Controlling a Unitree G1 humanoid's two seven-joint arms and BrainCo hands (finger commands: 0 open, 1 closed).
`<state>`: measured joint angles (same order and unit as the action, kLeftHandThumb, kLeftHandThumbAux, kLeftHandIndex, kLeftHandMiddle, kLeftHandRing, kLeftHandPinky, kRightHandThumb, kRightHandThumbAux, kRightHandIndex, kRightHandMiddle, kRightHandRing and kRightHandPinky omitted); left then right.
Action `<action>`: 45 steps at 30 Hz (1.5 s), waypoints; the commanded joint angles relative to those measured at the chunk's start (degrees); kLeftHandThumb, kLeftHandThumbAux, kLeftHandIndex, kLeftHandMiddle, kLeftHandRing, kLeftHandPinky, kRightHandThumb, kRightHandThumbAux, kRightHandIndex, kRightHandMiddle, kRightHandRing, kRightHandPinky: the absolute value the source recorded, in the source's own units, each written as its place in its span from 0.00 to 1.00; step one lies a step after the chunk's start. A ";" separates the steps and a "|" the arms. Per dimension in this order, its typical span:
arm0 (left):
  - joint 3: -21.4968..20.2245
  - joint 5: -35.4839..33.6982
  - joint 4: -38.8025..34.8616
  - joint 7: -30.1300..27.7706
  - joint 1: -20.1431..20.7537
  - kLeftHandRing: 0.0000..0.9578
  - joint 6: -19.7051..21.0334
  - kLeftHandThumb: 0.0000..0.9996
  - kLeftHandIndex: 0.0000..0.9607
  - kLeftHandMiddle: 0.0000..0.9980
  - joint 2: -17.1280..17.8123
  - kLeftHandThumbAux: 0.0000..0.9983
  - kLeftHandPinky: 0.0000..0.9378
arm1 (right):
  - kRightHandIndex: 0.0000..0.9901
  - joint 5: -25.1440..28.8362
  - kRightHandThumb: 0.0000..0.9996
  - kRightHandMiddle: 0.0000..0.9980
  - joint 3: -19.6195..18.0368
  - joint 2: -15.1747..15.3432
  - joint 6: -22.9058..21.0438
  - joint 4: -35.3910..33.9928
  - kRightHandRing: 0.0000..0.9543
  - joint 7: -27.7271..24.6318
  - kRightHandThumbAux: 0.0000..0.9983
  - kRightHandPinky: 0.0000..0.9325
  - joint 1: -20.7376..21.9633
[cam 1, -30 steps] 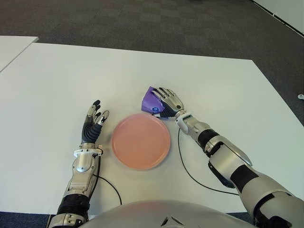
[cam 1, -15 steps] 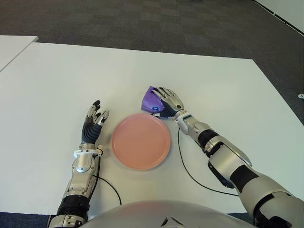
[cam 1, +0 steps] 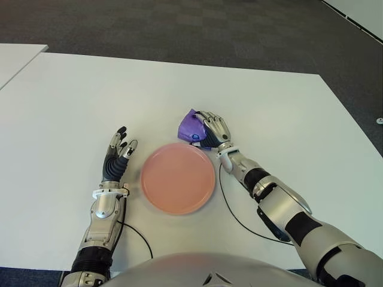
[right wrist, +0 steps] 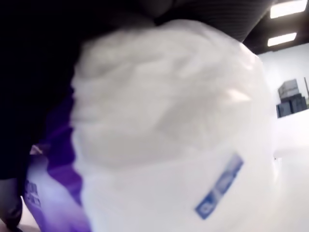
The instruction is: Put the tissue paper into the plate.
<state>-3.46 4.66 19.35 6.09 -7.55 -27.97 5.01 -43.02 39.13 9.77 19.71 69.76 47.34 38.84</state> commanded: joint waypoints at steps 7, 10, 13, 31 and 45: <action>0.25 0.91 2.21 -0.14 -2.44 0.00 3.26 0.00 0.00 0.00 0.27 0.36 0.00 | 0.44 -2.66 0.75 0.91 2.01 -1.23 -2.20 3.99 0.93 2.95 0.71 0.94 -7.00; 0.17 0.90 2.04 0.06 -2.36 0.00 3.65 0.00 0.00 0.00 0.07 0.36 0.00 | 0.44 -3.27 0.75 0.91 2.44 -1.18 -2.62 4.18 0.93 4.10 0.71 0.94 -6.70; 0.13 0.94 1.81 0.22 -2.37 0.00 3.89 0.00 0.00 0.00 -0.09 0.36 0.00 | 0.44 -3.60 0.75 0.92 2.60 -1.22 -2.90 4.29 0.93 4.86 0.71 0.94 -6.67; 0.45 1.51 1.11 0.54 -2.25 0.00 5.12 0.00 0.00 0.00 -0.60 0.37 0.00 | 0.44 -3.99 0.75 0.90 2.43 -0.67 -2.21 4.49 0.92 6.72 0.71 0.93 -6.16; 0.39 1.41 2.20 0.50 -1.65 0.00 4.49 0.00 0.00 0.00 -0.82 0.37 0.00 | 0.44 -2.09 0.75 0.90 0.23 0.39 0.06 4.44 0.93 5.57 0.71 0.93 -5.00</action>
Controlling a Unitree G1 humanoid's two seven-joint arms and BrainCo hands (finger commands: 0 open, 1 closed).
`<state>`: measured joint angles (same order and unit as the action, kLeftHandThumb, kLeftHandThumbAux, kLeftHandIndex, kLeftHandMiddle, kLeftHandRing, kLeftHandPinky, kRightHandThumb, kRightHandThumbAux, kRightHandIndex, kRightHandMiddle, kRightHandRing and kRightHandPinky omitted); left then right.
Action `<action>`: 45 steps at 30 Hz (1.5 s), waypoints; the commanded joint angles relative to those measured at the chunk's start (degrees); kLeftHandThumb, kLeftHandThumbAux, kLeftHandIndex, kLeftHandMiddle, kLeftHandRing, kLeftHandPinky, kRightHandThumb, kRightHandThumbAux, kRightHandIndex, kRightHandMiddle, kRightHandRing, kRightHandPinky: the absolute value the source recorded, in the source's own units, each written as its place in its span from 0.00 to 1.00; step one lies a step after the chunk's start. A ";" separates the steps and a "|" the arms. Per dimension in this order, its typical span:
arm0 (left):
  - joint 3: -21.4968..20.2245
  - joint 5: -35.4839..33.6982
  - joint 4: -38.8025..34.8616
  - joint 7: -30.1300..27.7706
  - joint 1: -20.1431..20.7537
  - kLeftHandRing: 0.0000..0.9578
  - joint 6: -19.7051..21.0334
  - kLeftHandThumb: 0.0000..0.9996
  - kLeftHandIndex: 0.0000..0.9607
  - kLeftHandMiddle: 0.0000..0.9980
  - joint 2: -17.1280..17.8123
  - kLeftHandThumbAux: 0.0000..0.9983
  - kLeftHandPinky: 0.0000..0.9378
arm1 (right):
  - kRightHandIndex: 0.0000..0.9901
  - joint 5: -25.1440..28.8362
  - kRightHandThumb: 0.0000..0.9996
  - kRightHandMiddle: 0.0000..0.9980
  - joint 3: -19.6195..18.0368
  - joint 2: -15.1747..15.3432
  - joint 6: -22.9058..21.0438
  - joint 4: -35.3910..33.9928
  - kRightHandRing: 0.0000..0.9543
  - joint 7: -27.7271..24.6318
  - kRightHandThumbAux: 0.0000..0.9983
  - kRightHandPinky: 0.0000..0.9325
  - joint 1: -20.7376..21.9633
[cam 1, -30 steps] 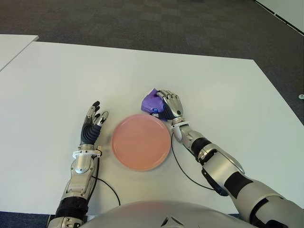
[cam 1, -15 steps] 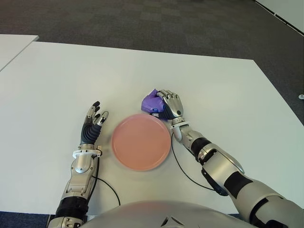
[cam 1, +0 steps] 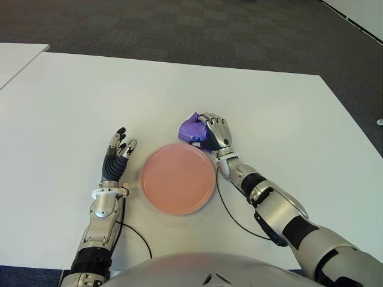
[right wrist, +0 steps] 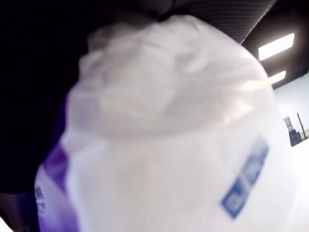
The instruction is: Put the tissue paper into the plate.
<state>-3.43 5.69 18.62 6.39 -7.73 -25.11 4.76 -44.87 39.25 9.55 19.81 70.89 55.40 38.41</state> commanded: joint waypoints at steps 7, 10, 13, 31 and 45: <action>0.15 0.34 3.61 0.61 -1.12 0.00 1.32 0.00 0.00 0.00 -0.80 0.37 0.00 | 0.44 0.95 0.75 0.91 -2.15 2.51 0.86 2.86 0.93 -2.28 0.71 0.94 -1.68; 0.01 0.26 3.70 0.90 -0.95 0.00 1.27 0.00 0.00 0.00 -1.02 0.37 0.00 | 0.44 2.37 0.75 0.91 -4.54 5.01 2.48 1.34 0.93 -3.40 0.71 0.93 1.45; 0.05 0.21 3.13 0.97 -0.94 0.00 1.63 0.00 0.00 0.00 -1.27 0.37 0.00 | 0.44 4.03 0.75 0.90 -7.36 7.31 4.09 -1.12 0.92 -4.41 0.71 0.93 4.77; -0.11 -0.36 6.22 -0.30 -0.09 0.00 0.11 0.00 0.00 0.00 -0.16 0.36 0.00 | 0.44 7.95 0.75 0.91 -19.61 11.62 -1.09 -47.02 0.93 -15.59 0.71 0.93 0.33; -0.06 -0.63 10.25 -1.08 1.73 0.00 -2.94 0.00 0.00 0.00 0.92 0.38 0.00 | 0.44 9.57 0.75 0.92 -20.03 5.83 4.82 -65.59 0.93 -23.06 0.71 0.95 -9.86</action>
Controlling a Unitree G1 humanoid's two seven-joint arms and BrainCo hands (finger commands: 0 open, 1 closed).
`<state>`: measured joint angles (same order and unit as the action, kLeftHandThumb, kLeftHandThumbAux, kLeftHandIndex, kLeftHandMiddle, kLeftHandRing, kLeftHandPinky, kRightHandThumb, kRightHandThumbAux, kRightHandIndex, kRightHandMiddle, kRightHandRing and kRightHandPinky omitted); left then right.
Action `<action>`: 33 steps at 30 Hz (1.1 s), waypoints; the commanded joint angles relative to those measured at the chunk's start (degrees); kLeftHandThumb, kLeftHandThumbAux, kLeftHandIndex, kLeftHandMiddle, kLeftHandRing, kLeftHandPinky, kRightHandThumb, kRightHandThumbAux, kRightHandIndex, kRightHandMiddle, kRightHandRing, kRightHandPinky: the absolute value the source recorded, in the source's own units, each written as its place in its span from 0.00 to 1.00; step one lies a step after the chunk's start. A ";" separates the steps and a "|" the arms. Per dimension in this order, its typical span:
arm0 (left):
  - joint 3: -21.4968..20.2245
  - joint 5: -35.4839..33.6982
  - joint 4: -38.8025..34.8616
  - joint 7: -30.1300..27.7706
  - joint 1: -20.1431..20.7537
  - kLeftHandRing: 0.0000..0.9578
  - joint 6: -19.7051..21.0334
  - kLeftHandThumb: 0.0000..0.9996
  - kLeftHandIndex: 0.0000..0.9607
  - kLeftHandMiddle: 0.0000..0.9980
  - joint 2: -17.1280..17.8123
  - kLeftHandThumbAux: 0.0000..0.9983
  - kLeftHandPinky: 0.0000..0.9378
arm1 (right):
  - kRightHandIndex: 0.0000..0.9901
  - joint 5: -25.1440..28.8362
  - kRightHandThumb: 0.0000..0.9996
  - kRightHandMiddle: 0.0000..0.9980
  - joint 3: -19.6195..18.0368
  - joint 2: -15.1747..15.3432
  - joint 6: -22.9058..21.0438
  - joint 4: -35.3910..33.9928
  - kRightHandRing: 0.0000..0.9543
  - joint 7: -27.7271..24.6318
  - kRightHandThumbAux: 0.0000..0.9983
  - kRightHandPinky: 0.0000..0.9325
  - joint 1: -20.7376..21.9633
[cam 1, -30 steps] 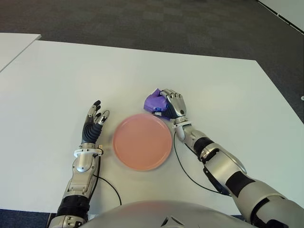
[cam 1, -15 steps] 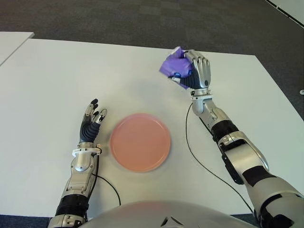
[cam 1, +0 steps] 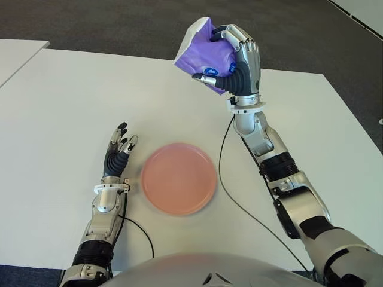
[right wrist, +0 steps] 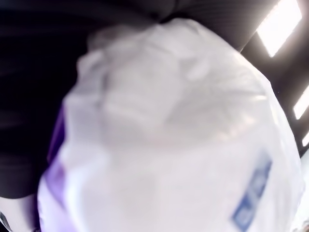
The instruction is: Put the tissue paper into the plate.
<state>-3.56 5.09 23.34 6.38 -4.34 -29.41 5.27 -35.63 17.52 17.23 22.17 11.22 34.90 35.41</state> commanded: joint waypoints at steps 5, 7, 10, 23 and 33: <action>0.13 -0.22 7.47 -1.22 -1.09 0.00 -0.52 0.00 0.00 0.00 0.56 0.39 0.00 | 0.44 0.63 0.75 0.91 3.59 -2.95 6.97 -8.88 0.92 -5.92 0.71 0.94 -10.36; 0.20 -0.38 8.00 -1.36 -0.96 0.00 -0.81 0.00 0.00 0.00 0.58 0.39 0.00 | 0.44 3.47 0.75 0.90 4.79 -1.69 10.21 -8.82 0.92 -11.07 0.71 0.93 -10.26; 0.28 -0.55 8.54 -1.48 -0.79 0.00 -1.00 0.00 0.00 0.00 0.65 0.39 0.00 | 0.44 6.93 0.75 0.88 6.24 0.62 13.60 -9.69 0.90 -18.84 0.71 0.91 -10.67; 0.43 -0.38 11.10 -1.49 0.20 0.00 -3.01 0.00 0.00 0.00 0.78 0.41 0.00 | 0.41 6.94 0.85 0.53 6.60 7.97 17.83 -15.90 0.80 -36.59 0.68 0.84 -17.13; 0.12 -0.91 11.57 -1.37 0.70 0.00 -2.22 0.00 0.00 0.00 0.67 0.39 0.00 | 0.40 6.58 0.85 0.53 6.70 6.28 16.76 -13.96 0.82 -39.80 0.68 0.87 -20.63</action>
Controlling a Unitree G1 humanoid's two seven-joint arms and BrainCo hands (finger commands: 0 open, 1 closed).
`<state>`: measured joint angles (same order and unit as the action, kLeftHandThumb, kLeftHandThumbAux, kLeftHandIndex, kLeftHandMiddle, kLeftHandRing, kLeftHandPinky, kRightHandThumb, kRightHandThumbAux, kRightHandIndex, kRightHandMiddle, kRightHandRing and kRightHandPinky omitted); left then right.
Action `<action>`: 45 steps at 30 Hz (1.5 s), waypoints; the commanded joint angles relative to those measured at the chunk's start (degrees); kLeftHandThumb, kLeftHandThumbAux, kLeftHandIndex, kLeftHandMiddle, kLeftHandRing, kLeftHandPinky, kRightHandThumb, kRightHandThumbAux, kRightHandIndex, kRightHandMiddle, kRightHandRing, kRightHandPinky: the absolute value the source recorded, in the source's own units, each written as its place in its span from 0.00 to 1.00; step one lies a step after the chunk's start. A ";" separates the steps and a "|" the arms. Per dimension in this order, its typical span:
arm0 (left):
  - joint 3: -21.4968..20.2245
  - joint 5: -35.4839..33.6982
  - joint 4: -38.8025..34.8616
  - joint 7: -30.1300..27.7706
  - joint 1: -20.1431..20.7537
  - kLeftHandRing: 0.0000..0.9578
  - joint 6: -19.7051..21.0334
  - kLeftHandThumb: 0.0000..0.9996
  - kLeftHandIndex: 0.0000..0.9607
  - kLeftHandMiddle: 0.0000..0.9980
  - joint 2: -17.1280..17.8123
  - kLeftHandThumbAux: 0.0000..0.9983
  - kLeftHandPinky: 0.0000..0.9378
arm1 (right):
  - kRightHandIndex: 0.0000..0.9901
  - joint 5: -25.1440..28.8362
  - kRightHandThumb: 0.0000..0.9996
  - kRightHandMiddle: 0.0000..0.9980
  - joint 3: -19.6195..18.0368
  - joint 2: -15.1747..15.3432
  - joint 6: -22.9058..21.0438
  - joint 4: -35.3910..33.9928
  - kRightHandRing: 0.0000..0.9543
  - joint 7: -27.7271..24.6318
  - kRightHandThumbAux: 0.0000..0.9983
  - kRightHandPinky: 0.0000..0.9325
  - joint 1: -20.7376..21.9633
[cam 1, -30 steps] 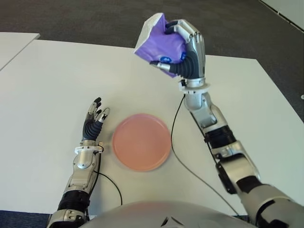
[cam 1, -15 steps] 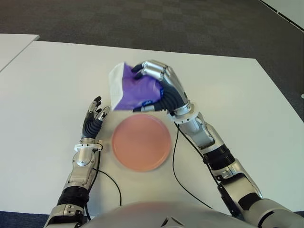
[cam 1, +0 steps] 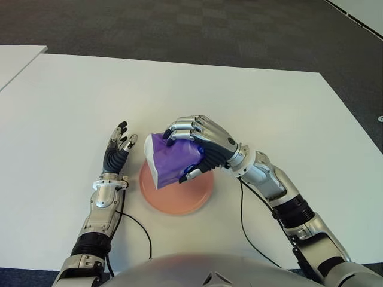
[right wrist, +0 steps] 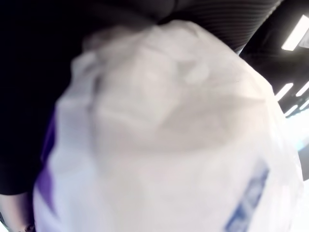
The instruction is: Put the tissue paper into the plate.
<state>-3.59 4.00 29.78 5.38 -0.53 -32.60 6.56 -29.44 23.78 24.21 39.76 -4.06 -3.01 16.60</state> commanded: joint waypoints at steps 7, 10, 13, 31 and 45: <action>0.30 0.56 5.11 -0.13 -3.23 0.00 1.24 0.00 0.00 0.00 -0.32 0.38 0.00 | 0.40 2.80 0.85 0.54 0.40 -0.81 -2.75 1.63 0.83 -6.64 0.68 0.88 -3.78; 0.34 0.40 5.13 -0.50 -3.32 0.00 1.19 0.00 0.00 0.00 -0.15 0.38 0.00 | 0.40 1.89 0.85 0.54 0.30 -0.52 -3.27 2.01 0.84 -7.59 0.68 0.88 -4.89; 0.36 0.11 4.91 -0.82 -3.27 0.00 1.65 0.00 0.00 0.00 -0.12 0.38 0.00 | 0.40 1.51 0.85 0.54 0.03 -0.72 -4.42 2.07 0.84 -8.44 0.68 0.89 -5.53; 0.23 0.15 4.50 -0.60 -3.69 0.00 1.30 0.00 0.00 0.00 0.04 0.38 0.00 | 0.41 -1.82 0.85 0.56 0.09 -2.30 -5.75 5.60 0.78 -7.34 0.68 0.78 -6.48; 0.05 -1.16 4.24 -2.16 -3.33 0.00 3.34 0.00 0.00 0.00 0.40 0.37 0.00 | 0.03 -9.92 0.21 0.04 3.08 2.09 -4.62 5.02 0.02 -11.72 0.51 0.02 -3.75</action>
<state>-3.69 3.02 30.05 4.33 -0.19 -31.74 7.22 -36.70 26.09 25.28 34.35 1.05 -14.63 11.95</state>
